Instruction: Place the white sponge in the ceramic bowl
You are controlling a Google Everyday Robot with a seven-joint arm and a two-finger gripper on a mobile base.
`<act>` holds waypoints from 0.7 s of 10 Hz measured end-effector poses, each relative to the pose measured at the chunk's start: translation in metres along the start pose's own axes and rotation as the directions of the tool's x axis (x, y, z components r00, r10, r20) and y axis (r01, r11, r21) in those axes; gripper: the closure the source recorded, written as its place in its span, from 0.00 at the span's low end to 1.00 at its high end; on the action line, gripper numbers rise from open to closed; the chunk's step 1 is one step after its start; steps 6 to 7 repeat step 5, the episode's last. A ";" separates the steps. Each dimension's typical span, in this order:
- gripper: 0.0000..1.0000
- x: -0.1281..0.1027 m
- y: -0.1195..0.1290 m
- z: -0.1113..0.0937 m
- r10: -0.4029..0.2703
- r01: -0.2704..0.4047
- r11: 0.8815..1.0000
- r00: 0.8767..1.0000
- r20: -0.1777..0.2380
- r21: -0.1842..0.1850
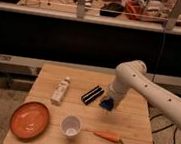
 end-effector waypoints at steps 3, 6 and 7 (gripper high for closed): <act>1.00 -0.012 -0.021 -0.001 -0.009 0.009 1.000 1.000 0.001 0.006; 1.00 -0.024 -0.036 -0.004 -0.020 0.020 1.000 1.000 0.002 0.005; 1.00 -0.024 -0.036 -0.004 -0.020 0.020 1.000 1.000 0.002 0.005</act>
